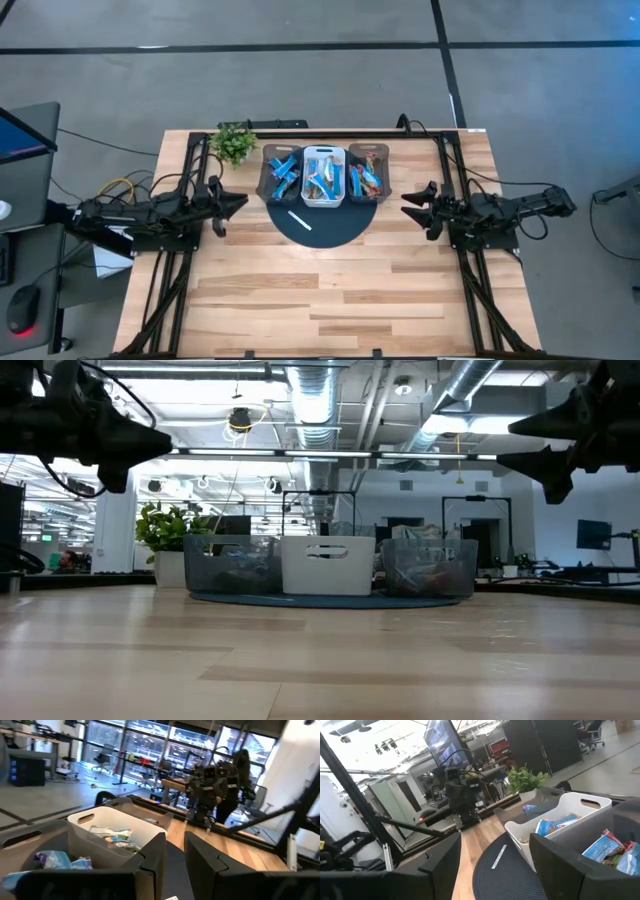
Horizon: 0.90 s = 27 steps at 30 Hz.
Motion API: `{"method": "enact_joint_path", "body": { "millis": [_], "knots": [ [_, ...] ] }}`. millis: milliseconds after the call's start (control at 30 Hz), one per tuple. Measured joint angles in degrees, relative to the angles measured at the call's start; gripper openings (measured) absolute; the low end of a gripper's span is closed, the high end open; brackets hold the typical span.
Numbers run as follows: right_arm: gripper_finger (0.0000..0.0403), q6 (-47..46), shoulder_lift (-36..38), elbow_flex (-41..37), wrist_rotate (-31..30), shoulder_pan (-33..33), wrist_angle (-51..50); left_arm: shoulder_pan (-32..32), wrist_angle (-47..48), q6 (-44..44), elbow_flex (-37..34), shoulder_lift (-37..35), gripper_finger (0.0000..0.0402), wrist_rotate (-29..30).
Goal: Pick and place Granola Bars by type
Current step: Return to Home Position
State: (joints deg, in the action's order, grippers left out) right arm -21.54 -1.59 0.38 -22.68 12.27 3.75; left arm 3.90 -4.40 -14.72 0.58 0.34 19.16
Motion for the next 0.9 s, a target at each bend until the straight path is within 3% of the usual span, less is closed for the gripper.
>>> {"method": "enact_joint_path", "body": {
  "millis": [133,267,433,600,900],
  "knots": [
    [0.0230,3.51,0.01,-0.01,0.11,-0.96,-0.04,-0.24,-0.04,1.34,0.00,0.02,0.0064,3.40],
    [0.0230,17.32,0.01,-0.01,4.23,-1.58,-0.34,-0.19,-0.05,13.40,0.00,0.02,0.0064,1.80],
    [0.0230,22.05,0.20,-0.01,10.81,-2.77,-1.15,-0.24,0.03,18.88,0.01,0.02,0.0064,0.96],
    [0.0230,30.30,0.20,-0.01,10.87,-4.39,-1.18,-0.24,0.41,21.25,0.02,0.02,0.0064,-2.12],
    [0.0230,31.56,0.20,-0.01,17.35,-10.13,-2.12,-0.24,0.51,21.50,0.02,0.02,0.0064,-2.82]
  ]
}}
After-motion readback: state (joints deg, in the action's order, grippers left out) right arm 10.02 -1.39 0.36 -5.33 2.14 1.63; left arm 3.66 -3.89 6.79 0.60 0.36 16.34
